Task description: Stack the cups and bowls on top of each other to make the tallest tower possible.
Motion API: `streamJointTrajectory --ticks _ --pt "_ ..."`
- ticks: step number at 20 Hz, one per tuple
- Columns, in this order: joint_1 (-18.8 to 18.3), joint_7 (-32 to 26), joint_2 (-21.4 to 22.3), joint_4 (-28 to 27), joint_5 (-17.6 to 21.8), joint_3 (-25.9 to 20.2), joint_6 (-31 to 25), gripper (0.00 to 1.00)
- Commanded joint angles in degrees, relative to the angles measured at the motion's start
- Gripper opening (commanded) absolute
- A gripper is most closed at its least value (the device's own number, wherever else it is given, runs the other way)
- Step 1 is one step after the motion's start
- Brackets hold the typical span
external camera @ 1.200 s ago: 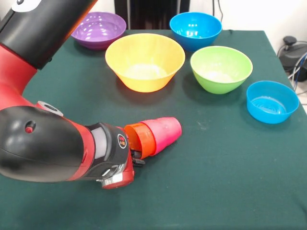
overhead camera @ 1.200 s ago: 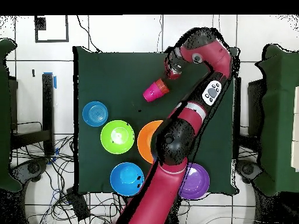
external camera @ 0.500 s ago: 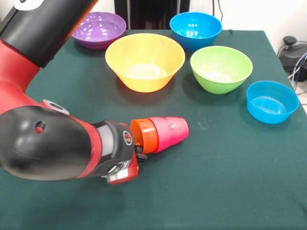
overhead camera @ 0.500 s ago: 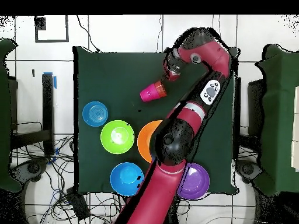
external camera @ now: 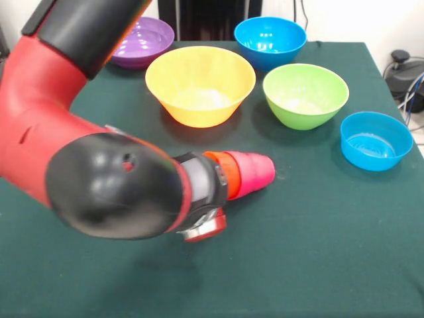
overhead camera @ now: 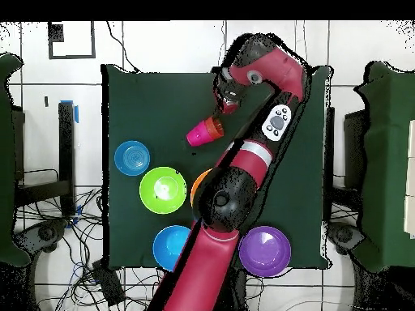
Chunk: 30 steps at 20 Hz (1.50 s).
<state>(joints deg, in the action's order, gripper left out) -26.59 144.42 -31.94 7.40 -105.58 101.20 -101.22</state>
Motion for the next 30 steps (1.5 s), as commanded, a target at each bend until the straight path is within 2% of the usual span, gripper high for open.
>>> streamJointTrajectory --ticks 1,7,12,17,26,30 --pt "3.38 -6.33 2.17 2.03 9.30 -8.74 -2.40 0.00" --pt "7.53 -5.48 5.37 6.64 17.80 -15.84 -1.45 0.00" --pt "10.36 -6.18 7.76 10.56 24.14 -20.75 1.76 0.00" --pt "14.97 -6.99 11.52 17.30 30.80 -26.25 5.99 0.00" --pt "21.06 -5.32 16.56 25.57 38.40 -34.12 7.41 0.00" --pt "25.55 -3.96 19.57 32.39 40.87 -38.15 7.92 0.00"
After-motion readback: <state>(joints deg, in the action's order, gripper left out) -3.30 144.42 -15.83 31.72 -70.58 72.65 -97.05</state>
